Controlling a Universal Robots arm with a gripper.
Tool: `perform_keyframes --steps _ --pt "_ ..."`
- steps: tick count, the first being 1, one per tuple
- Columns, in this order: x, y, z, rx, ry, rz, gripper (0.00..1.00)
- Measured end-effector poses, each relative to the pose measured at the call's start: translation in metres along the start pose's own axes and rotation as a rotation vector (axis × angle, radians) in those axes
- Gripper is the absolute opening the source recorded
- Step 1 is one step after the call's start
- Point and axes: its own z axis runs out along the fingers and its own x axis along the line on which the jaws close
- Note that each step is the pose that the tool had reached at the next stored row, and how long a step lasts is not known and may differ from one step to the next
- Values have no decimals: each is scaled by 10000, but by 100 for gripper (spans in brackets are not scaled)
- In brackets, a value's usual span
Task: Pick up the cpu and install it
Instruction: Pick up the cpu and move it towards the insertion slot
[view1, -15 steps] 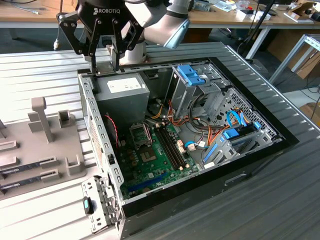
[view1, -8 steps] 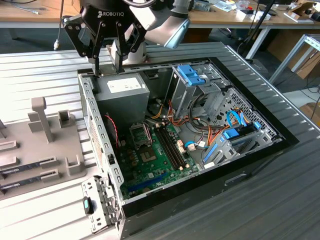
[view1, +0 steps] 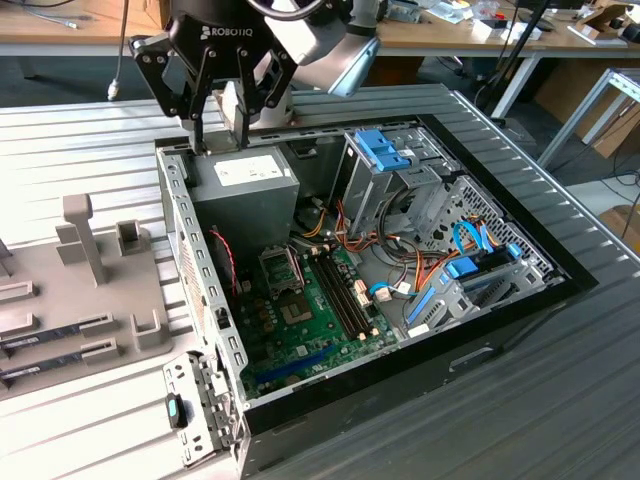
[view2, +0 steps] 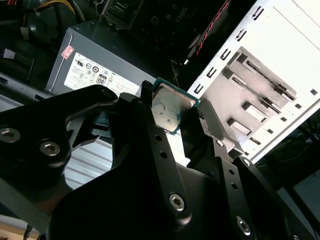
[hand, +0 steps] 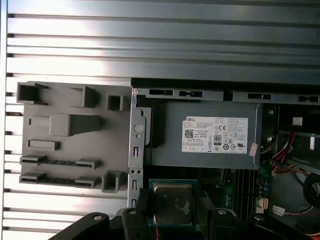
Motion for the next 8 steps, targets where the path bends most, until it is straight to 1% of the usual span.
perform_keyframes --steps 8 --pt "-50 -21 33 -1 -1 -1 47"
